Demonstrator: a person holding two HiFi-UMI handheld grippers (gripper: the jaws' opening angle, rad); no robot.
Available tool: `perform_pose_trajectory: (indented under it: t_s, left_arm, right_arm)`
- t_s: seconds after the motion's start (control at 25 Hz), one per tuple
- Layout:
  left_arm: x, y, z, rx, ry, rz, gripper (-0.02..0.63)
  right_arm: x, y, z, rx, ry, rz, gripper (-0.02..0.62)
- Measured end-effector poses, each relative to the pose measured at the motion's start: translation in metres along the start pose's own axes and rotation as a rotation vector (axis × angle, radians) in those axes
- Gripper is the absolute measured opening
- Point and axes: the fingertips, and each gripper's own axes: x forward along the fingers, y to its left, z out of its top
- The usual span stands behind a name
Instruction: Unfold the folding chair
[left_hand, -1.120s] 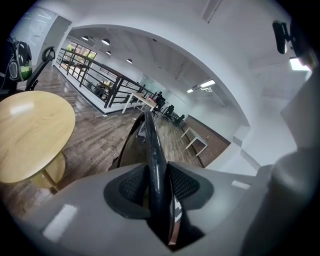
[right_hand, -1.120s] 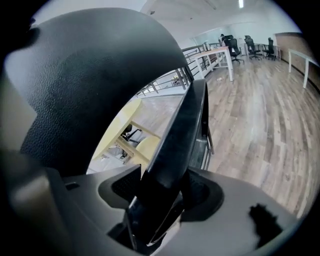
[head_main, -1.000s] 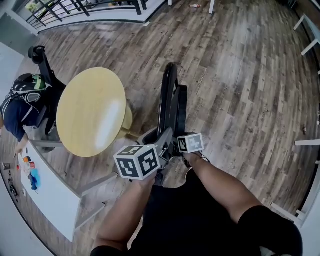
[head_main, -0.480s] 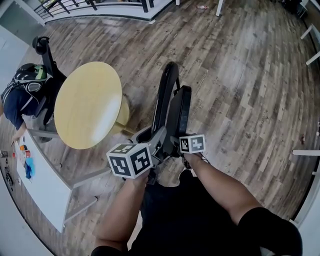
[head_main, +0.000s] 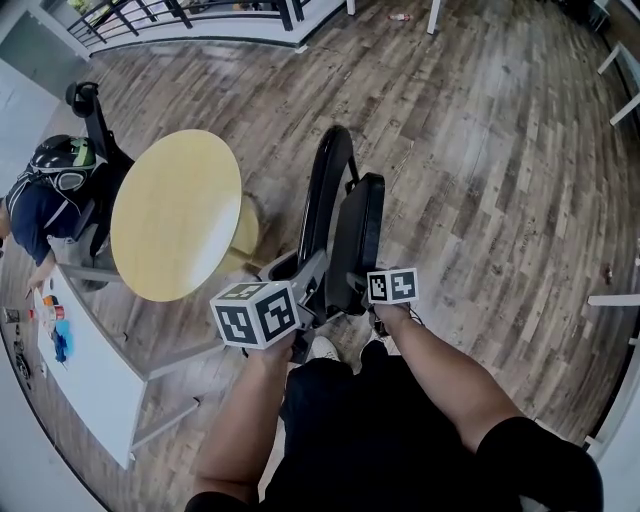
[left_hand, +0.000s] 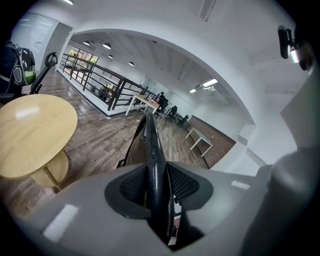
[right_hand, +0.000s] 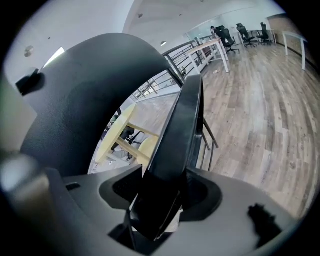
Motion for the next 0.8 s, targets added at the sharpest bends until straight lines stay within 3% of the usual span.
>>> perform_pose_trajectory:
  t_s: [0.36,0.56,0.8]
  left_arm:
    - [-0.013,0.046,0.004,0.011,0.011,0.043,0.124]
    - [-0.024,0.096,0.005,0.078,0.031,0.140,0.124]
    - [-0.029,0.150,0.004,0.098,-0.002,0.242,0.127]
  right_arm:
    - [-0.009,-0.033,-0.013,0.099,-0.006,-0.046,0.234]
    - [-0.012,-0.053,-0.023,0.171,-0.041,-0.111,0.235]
    - [-0.012,-0.089,-0.032,0.256,-0.113,-0.182,0.235]
